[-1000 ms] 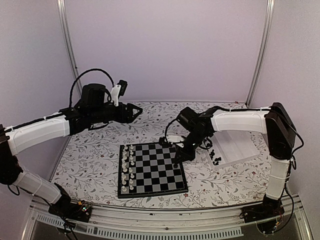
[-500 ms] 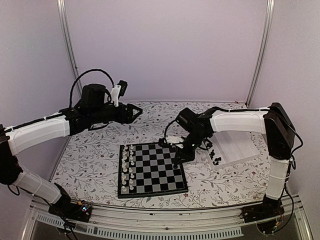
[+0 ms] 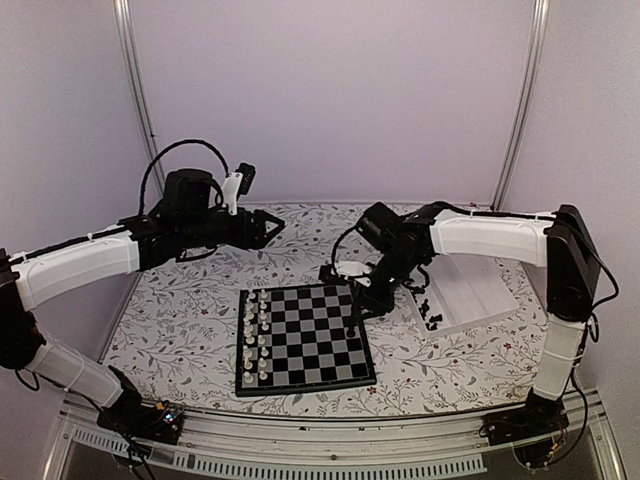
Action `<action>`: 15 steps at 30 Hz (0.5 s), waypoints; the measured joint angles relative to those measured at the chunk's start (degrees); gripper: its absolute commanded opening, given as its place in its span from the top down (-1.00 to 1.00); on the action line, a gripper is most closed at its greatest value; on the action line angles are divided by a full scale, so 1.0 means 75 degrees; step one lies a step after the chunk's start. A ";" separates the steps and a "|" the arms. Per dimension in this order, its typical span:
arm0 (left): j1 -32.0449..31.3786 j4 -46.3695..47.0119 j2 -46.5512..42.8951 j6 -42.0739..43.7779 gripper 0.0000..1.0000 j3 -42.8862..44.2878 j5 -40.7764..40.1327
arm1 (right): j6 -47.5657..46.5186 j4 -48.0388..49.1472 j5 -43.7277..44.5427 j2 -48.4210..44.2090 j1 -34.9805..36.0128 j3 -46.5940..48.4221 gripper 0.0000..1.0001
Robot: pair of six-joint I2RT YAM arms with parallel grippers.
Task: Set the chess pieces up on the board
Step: Place the chess piece on the chessboard, then pick up the chess piece from the storage box.
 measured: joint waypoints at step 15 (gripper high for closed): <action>-0.0082 -0.0286 0.0842 0.0111 -0.33 0.0557 0.0149 | -0.0026 0.0131 0.0519 -0.1580 -0.3048 -0.1113 0.76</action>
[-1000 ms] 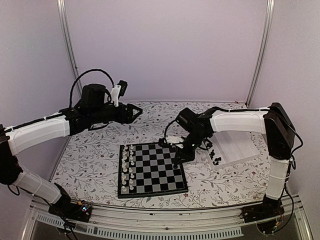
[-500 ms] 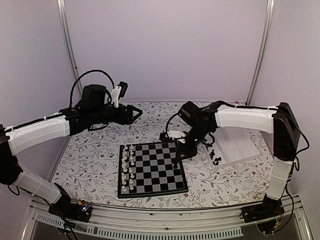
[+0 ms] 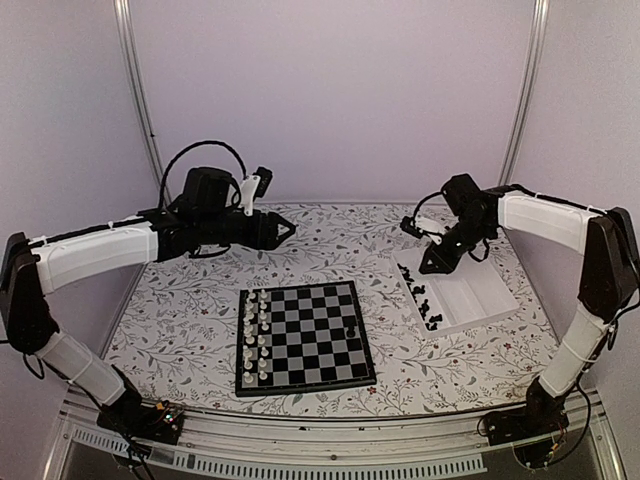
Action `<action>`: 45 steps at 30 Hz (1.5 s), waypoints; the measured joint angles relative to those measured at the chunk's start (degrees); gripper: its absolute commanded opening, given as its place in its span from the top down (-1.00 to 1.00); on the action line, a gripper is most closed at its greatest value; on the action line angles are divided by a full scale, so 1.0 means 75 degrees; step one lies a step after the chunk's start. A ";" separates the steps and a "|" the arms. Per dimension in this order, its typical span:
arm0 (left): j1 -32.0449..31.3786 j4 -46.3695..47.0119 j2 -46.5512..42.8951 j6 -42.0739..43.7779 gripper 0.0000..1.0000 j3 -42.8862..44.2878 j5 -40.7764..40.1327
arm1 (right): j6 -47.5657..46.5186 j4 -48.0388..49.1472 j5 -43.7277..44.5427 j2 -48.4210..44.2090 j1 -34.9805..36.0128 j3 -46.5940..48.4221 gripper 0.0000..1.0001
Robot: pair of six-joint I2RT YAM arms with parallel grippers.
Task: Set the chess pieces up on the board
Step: Pick up the chess piece from the storage box.
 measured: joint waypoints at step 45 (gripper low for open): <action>-0.0385 -0.0475 0.0291 -0.0134 -0.36 0.0335 0.0233 | 0.0096 0.0647 0.0527 0.1938 -0.0612 0.0117 0.75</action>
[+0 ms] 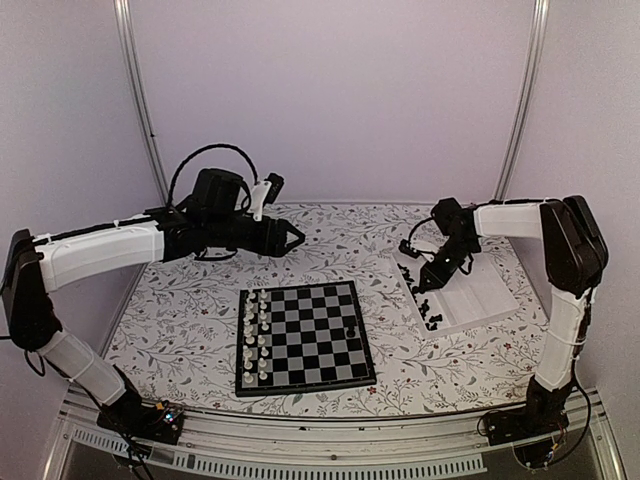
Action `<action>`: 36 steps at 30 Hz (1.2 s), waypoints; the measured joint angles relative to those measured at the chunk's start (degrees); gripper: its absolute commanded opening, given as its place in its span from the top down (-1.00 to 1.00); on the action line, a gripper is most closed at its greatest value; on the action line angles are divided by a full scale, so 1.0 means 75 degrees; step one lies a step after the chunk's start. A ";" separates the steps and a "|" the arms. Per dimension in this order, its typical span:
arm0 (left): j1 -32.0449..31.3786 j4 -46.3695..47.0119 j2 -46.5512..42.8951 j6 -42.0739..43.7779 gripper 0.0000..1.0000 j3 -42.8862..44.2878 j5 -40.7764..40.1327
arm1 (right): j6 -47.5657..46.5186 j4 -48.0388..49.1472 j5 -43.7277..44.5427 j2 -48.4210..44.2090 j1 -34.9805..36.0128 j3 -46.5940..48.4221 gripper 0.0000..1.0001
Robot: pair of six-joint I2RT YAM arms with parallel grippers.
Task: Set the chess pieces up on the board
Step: Pick up the chess piece from the storage box, then place the chess piece on the chessboard.
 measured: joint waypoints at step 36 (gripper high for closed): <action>-0.0015 -0.0160 -0.0154 0.0058 -0.36 0.0003 -0.0737 | 0.0125 -0.0624 -0.0335 -0.1463 0.2754 0.0417 1.00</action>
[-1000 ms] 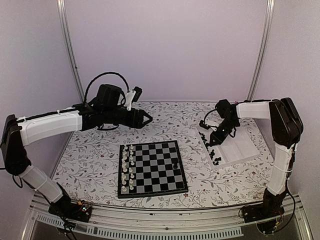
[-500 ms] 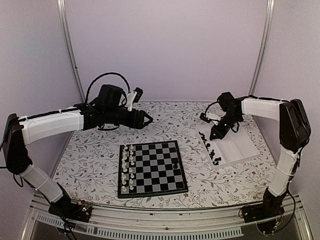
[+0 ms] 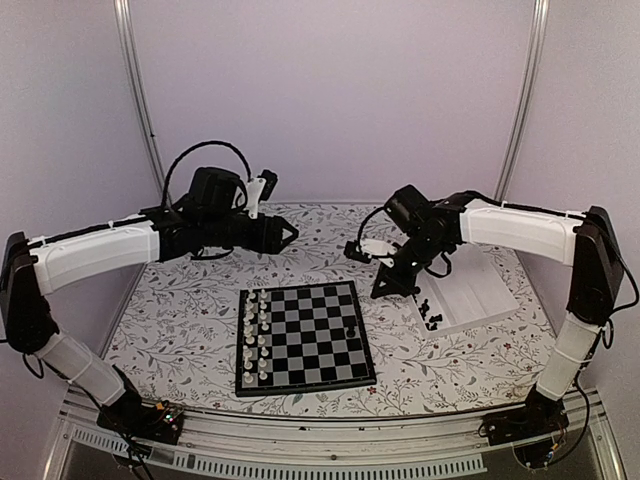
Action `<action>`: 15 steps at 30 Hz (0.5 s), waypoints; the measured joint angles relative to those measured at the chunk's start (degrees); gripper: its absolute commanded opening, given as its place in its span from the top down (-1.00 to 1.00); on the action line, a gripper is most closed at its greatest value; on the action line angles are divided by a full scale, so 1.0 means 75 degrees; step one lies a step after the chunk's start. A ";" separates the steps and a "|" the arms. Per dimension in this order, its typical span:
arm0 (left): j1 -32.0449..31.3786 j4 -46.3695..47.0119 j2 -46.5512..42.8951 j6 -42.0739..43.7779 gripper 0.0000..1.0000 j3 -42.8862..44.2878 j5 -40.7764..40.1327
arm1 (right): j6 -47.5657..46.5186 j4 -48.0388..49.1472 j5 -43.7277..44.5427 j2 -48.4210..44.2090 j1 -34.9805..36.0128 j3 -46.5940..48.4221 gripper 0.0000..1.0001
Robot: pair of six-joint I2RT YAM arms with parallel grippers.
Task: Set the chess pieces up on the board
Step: Place the chess piece on the chessboard.
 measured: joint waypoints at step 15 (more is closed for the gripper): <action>0.0003 -0.0128 -0.0670 -0.0032 -0.37 -0.0423 -0.0629 | -0.0417 -0.0289 -0.0393 0.0117 0.2471 -0.0015 0.99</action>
